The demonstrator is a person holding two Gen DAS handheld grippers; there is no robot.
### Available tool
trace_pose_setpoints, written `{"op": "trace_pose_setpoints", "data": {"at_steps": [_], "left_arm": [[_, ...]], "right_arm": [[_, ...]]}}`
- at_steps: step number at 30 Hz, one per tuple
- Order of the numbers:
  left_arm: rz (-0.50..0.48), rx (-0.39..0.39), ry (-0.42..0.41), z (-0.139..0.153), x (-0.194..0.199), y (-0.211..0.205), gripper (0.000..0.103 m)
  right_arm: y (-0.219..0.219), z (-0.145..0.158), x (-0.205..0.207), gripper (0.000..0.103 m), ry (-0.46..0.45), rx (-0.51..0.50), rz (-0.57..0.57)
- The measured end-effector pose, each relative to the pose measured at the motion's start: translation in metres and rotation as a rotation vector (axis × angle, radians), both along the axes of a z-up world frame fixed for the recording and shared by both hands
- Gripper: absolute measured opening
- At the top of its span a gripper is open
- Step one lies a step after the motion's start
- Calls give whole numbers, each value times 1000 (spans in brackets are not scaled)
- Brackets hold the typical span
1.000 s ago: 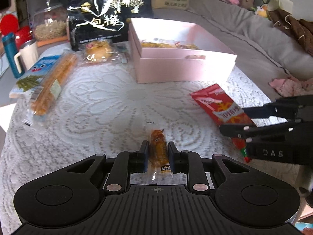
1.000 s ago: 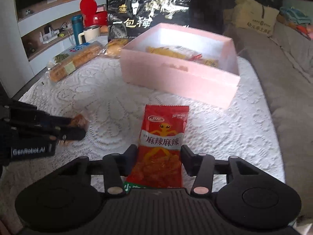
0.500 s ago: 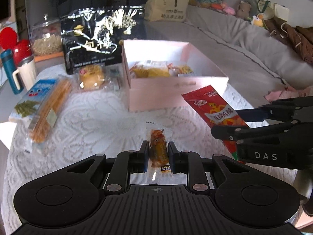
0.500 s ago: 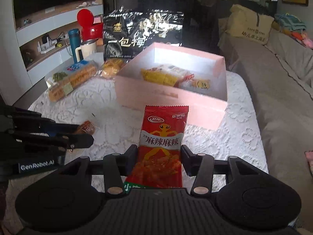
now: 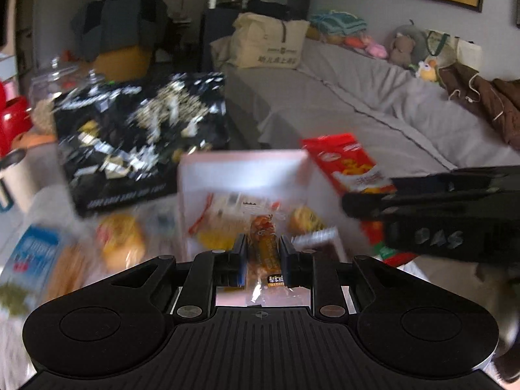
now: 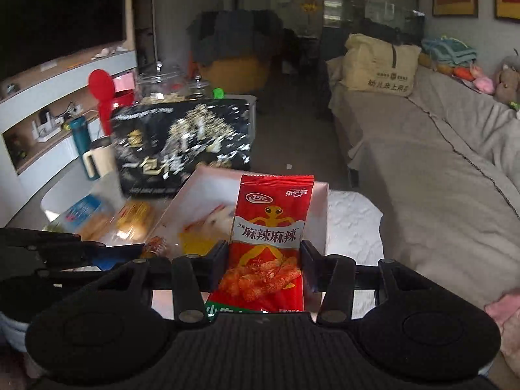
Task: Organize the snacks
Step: 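Open both tools over the pink box, dropping the red pack and orange packet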
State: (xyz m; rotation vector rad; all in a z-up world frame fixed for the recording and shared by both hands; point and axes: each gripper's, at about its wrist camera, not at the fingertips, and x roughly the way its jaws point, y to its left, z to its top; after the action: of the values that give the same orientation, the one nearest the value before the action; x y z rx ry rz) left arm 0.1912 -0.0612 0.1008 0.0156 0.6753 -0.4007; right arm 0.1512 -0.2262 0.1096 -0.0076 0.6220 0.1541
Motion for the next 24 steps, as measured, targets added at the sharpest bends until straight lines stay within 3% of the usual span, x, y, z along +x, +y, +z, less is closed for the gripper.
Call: {"op": "trace_pose_setpoints", "data": {"at_steps": [2, 6, 9, 15, 20, 24], "left_arm": [[-15, -25, 24, 3, 23, -2, 25], [-15, -165, 92, 0, 65, 10, 25], [-7, -172, 82, -6, 77, 15, 25], [-23, -214, 86, -9, 76, 49, 25], [104, -185, 38, 4, 54, 118, 25], [262, -172, 12, 11, 36, 184, 25]], "right_arm": [[0, -3, 21, 48, 14, -11, -12], [-7, -14, 54, 50, 48, -7, -25], [-17, -23, 71, 53, 101, 67, -15], [-17, -33, 78, 56, 126, 71, -63], [-4, -26, 76, 56, 127, 61, -52], [25, -16, 71, 60, 113, 65, -12]]}}
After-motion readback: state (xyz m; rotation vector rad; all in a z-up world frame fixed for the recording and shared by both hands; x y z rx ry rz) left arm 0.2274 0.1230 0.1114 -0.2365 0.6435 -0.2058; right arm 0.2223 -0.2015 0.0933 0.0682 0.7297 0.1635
